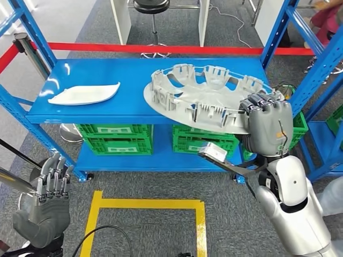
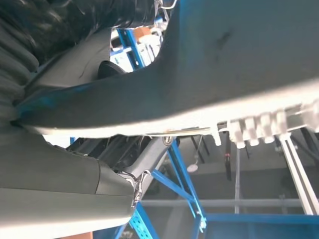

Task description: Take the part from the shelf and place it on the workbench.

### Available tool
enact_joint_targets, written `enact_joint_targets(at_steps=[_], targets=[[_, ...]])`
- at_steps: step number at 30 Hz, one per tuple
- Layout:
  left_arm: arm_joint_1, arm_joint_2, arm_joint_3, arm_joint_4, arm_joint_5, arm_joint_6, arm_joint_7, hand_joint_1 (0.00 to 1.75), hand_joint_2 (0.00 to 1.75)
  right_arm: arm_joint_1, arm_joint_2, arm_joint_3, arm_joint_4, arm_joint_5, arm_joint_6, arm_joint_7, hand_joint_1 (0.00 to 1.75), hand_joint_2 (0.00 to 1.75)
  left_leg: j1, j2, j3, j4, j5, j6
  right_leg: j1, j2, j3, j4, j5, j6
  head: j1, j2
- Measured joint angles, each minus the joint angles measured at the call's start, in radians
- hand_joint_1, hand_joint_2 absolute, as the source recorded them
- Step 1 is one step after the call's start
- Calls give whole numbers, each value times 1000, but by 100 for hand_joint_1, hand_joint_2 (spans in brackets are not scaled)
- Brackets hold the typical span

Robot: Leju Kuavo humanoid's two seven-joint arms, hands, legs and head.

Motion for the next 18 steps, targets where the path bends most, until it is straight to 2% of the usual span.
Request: enact_joint_targets(at_steps=[1, 2, 3, 4, 5, 6, 8, 9, 10, 12, 13, 14, 15, 16, 17, 18], targets=[[0, -2, 0, 0, 0, -2, 0, 0, 0, -1, 0, 3, 0, -5, 1, -2, 175, 175, 3, 0, -17, 7, 8, -4, -2, 0, 33, -20, 28, 4, 0, 0], [0, -4, 0, 0, 0, -3, 0, 0, 0, -4, 0, 6, 0, -9, 3, -4, 175, 175, 5, 0, -34, 17, 15, -10, -5, 0, 81, -73, 43, 9, 0, 0], [1, -5, 0, -1, 0, -4, 0, 0, 0, -8, 0, 10, 0, -12, 4, -6, 175, 175, 6, -1, -49, 29, 20, -15, -6, 0, 137, -141, 40, 13, 2, 0], [1, -6, 0, -3, 0, -5, 0, 0, 0, -11, 0, 14, 0, -15, 4, -7, 175, 175, 5, -1, -62, 41, 25, -20, -6, 1, 184, -204, 24, 11, 3, 0], [1, -7, 1, -4, -1, -5, -1, 0, 0, -14, 0, 17, 0, -19, 5, -7, 175, 175, 3, -1, -71, 51, 31, -25, -6, 2, 213, -249, 5, 7, 3, 0], [2, -6, 1, -6, -1, -3, -3, 0, 0, -14, 0, 20, 0, -22, 5, -7, 175, 175, 1, -2, -78, 56, 38, -28, -3, 3, 225, -268, -6, -1, 4, 0], [2, 4, 0, -6, 0, 3, -11, 0, 0, -11, 0, 23, 1, -30, 5, -4, 175, 175, 2, -4, -87, 60, 43, -37, -5, 1, 210, -270, 1, -18, 4, 0], [1, 10, 0, -6, 1, 6, -15, 0, 0, -11, 0, 23, 1, -34, 6, -3, 175, 175, 4, -6, -94, 73, 24, -42, -6, -1, 202, -269, 8, -28, 3, 0], [1, 16, 0, -6, 3, 9, -19, 0, 0, -10, 0, 23, 1, -36, 6, -2, 175, 175, 6, -7, -104, 104, -12, -49, -8, -3, 192, -270, 17, -37, 1, 0], [0, 25, -1, -5, 3, 14, -22, 0, 0, -8, -1, 22, 0, -43, 6, 0, 175, 175, 12, -7, -130, 216, -108, -60, -7, -4, 171, -269, 36, -48, -2, 0], [0, 29, -1, -5, 3, 16, -23, 0, 0, -6, -1, 21, 0, -46, 6, 0, 175, 175, 14, -7, -138, 277, -141, -63, -6, -4, 160, -268, 46, -50, -2, 0], [-1, 32, -1, -4, 3, 20, -23, 0, 0, -3, -1, 20, 0, -50, 6, 0, 175, 175, 15, -7, -137, 317, -151, -64, -5, -4, 148, -268, 55, -50, -2, 0], [-1, 35, -2, -4, 2, 23, -23, 0, 0, 1, -1, 20, 0, -54, 6, -1, 175, 175, 16, -8, -122, 326, -142, -62, -4, -4, 137, -267, 63, -49, -2, 0], [-1, 37, -3, -4, 2, 27, -23, 0, 0, 5, -1, 20, 0, -56, 6, -2, 175, 175, 16, -8, -90, 298, -118, -59, -2, -3, 127, -267, 71, -49, -2, 0], [-1, 40, -3, -4, 2, 29, -23, 0, 0, 8, -1, 20, 0, -58, 6, -2, 175, 175, 15, -9, -44, 238, -92, -52, -1, -3, 119, -267, 79, -47, -2, 0], [-3, 42, -4, -4, 2, 30, -23, 0, 0, 10, -1, 20, -1, -59, 6, -3, 175, 175, 13, -10, 6, 164, -81, -43, 1, -2, 112, -267, 86, -45, -2, 0]])
